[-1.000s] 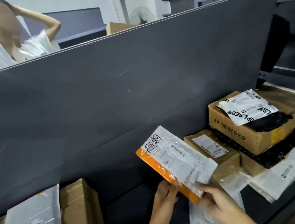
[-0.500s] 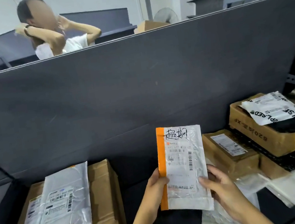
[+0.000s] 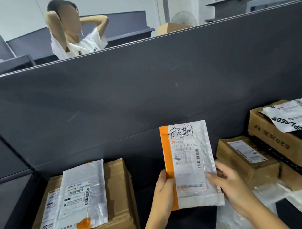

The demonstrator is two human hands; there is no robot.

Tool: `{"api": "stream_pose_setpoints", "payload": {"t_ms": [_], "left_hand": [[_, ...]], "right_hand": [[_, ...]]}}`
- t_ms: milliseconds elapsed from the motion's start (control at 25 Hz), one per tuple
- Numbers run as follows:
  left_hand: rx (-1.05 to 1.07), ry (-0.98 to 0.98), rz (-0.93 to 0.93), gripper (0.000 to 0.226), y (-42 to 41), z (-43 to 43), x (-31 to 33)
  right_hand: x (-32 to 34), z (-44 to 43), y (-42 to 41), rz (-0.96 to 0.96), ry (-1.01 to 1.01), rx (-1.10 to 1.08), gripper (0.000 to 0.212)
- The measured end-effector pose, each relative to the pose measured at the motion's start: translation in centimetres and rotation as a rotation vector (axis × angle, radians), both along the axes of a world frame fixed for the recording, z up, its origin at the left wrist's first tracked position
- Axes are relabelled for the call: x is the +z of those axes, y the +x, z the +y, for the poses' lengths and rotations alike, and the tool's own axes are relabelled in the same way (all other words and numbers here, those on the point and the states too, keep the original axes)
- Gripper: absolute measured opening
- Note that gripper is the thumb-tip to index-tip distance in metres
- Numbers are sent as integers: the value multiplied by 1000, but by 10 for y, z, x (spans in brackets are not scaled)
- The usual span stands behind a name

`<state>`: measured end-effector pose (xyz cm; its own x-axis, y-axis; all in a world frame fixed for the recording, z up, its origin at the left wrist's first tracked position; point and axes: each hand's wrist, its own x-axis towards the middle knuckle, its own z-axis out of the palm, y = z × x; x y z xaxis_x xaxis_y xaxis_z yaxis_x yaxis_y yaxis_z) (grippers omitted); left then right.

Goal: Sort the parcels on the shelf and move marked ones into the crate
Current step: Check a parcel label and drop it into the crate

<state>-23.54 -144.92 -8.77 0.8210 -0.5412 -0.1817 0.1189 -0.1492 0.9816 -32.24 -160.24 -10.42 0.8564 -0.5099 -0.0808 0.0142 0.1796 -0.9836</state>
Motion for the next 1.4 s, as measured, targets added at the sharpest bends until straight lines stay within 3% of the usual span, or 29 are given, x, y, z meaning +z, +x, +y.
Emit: {"api": "stream_pose_setpoints", "payload": {"t_ms": [240,520,840,1000,1080,1200,1240,1360,1400], "left_hand": [[-62,10,-159,22,-8,5,10],[-80,-20,2,25,0,-11,-1],[-441,-19,64,34,-48,-84,-41],[-728,34,93,28,-113,-139,-72],[-863,73,124,28,-153,-160,-86],[-988,176,145,34,-201,-183,-112],[-1019,208,152,35,-218,-191,-121],[-1102,299,152,29,-259,-209,-157],[-1119,318,156,26,-273,-214,-175]], "right_hand": [[-4,-6,10,26,109,-9,27],[-8,-13,-15,8,119,2,27],[-40,-38,-116,47,241,-367,30],[-65,-44,-204,34,317,-643,47],[-80,-43,-250,43,353,-755,45],[-104,-40,-304,87,405,-849,81],[-114,-40,-323,125,414,-866,82],[-151,-43,-366,212,485,-935,30],[-168,-45,-379,267,510,-966,23]]}}
